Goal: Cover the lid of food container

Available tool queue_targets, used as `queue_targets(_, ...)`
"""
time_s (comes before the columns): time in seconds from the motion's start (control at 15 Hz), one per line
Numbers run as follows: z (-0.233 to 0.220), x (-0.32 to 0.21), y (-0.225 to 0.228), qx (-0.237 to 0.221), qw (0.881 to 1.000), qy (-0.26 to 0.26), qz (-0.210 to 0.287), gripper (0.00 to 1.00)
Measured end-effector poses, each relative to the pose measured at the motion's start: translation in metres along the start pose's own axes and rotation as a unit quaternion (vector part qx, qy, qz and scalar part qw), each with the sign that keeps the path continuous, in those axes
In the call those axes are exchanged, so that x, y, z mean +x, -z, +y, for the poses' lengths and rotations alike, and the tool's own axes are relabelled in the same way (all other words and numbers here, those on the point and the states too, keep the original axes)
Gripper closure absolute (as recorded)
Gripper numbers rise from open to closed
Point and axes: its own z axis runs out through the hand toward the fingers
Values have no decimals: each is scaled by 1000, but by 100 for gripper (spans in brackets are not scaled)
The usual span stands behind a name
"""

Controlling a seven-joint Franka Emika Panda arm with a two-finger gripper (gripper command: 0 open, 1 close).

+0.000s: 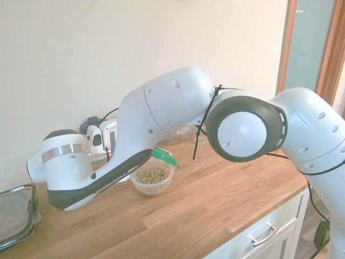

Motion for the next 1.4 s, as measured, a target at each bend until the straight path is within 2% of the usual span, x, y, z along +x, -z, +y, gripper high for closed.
queue_targets(0.53,-4,-17,10,14,1000,22,-12,0)
queue_targets(0.93,-5,-24,31,83,993,52,-66,0)
queue_targets(1.4,7,-22,39,113,984,72,-120,0)
